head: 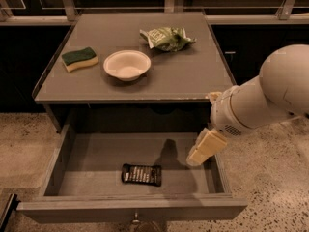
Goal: Pick rxbar chocolate from top drawer and place on counter
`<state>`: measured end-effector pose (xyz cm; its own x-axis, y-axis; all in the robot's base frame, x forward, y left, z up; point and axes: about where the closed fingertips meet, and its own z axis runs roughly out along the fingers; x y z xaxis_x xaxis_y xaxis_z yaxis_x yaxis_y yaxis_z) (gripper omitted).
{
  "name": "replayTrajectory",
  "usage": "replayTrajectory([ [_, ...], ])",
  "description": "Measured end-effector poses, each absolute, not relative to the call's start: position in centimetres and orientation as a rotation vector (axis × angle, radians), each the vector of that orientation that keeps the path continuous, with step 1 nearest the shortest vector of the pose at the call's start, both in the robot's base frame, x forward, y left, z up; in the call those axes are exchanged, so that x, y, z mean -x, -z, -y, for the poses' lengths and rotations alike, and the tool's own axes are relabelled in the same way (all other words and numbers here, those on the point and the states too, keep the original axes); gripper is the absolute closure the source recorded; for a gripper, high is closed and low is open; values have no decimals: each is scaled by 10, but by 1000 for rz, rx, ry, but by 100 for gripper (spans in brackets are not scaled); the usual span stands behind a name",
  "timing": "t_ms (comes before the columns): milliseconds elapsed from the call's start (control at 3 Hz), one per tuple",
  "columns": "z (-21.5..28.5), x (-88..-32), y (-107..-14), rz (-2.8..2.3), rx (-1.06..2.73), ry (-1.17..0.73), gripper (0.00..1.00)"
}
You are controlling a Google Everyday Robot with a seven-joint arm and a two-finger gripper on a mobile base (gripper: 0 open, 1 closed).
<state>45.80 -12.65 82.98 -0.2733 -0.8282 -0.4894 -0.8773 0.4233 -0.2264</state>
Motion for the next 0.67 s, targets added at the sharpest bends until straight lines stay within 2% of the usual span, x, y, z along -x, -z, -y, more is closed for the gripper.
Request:
replayTrajectory([
  [333, 117, -455, -804, -2149, 1411, -229, 0],
  [667, 72, -451, -761, -2090, 1431, -425, 0],
])
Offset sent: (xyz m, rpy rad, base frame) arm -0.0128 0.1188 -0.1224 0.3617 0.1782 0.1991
